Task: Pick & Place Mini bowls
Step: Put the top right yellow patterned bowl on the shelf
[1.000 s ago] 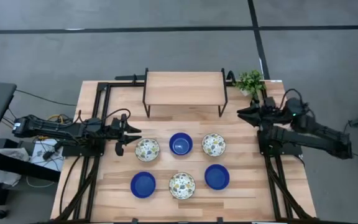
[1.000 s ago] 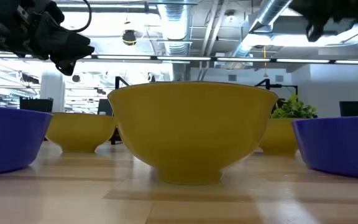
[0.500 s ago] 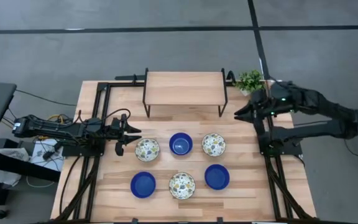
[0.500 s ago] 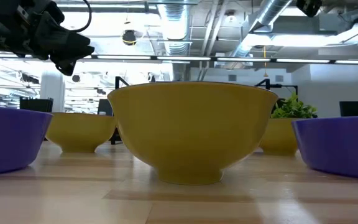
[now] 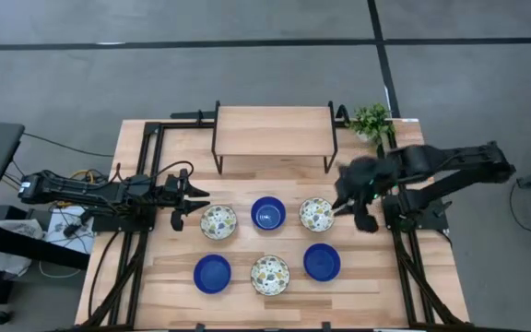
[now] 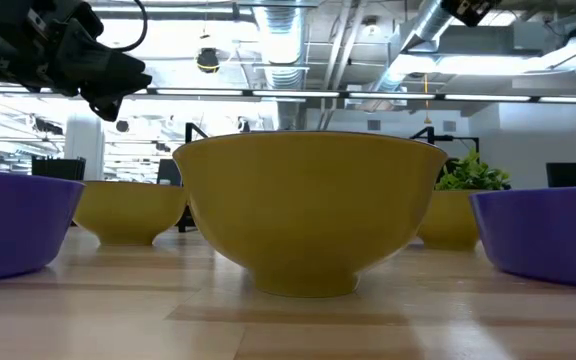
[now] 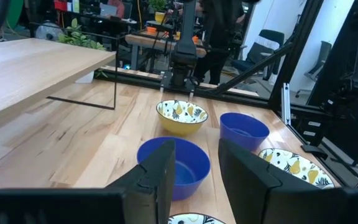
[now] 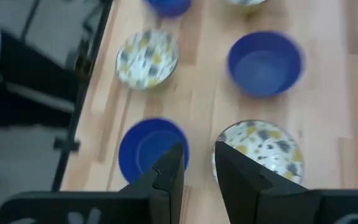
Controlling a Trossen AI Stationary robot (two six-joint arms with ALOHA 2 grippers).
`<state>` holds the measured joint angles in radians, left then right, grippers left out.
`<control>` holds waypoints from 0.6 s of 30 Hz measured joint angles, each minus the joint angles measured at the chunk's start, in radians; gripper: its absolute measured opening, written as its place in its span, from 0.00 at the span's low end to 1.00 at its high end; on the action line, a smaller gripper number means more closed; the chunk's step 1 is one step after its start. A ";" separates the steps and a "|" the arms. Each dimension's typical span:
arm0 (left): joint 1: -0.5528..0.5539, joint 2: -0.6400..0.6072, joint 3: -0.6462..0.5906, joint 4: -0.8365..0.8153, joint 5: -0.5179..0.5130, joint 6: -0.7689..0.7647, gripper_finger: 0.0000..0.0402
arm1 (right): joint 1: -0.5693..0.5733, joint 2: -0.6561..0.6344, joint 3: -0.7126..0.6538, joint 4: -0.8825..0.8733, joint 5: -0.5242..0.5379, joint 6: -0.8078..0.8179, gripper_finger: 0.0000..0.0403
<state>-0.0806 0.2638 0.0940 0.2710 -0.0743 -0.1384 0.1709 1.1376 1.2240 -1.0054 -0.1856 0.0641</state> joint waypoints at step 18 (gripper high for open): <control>0.000 0.000 0.000 0.000 0.000 0.000 0.30 | 0.083 0.359 0.000 -0.110 0.002 -0.249 0.20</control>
<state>-0.0805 0.2638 0.0940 0.2708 -0.0744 -0.1385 0.2539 1.4966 1.2240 -1.1154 -0.1831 -0.1845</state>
